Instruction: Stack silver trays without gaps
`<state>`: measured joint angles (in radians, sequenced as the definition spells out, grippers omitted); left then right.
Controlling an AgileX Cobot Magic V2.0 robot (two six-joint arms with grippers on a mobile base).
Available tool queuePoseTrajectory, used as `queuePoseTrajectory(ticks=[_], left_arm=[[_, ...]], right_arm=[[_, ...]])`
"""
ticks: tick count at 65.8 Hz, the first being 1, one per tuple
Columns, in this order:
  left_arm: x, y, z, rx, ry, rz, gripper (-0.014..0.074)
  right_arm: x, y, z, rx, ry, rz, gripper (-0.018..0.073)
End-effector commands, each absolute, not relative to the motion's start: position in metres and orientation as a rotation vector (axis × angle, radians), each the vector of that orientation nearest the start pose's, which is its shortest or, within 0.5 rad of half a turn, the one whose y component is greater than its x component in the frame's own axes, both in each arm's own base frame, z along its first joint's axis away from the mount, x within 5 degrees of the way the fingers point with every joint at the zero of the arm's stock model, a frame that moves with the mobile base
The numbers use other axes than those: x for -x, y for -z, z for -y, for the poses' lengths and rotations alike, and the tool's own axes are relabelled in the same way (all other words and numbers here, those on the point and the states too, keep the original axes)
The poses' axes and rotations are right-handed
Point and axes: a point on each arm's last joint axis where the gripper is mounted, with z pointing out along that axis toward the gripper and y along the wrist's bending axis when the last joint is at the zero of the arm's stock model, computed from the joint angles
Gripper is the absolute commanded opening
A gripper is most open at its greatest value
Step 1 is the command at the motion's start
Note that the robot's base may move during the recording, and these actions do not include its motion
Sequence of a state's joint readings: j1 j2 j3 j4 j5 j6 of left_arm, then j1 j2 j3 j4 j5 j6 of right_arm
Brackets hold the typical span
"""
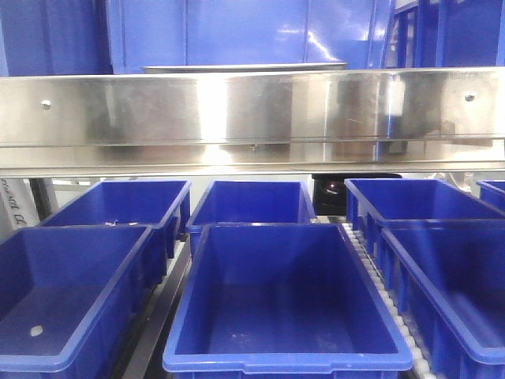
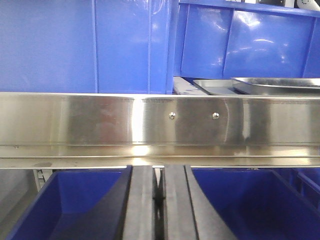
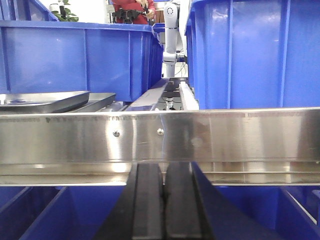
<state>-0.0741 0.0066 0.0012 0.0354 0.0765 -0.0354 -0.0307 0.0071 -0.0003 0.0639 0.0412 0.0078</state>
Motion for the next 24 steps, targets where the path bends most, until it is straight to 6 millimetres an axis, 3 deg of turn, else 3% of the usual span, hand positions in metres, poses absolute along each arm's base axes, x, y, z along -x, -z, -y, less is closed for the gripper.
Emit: queuePoseTrajectory(ticks=[1,24], left_arm=[[-0.0563,-0.2071,0.0038,-0.054,0.055,-1.55,-0.0016],[-0.0563,-0.2071,0.0038,-0.054,0.055,-1.55,-0.0016]], right_arm=[[-0.0563,-0.2113,0.0018,-0.074,-0.026,-1.502,-0.0079],[-0.0563,-0.2113,0.0018,-0.074,-0.026,-1.502,-0.0079]])
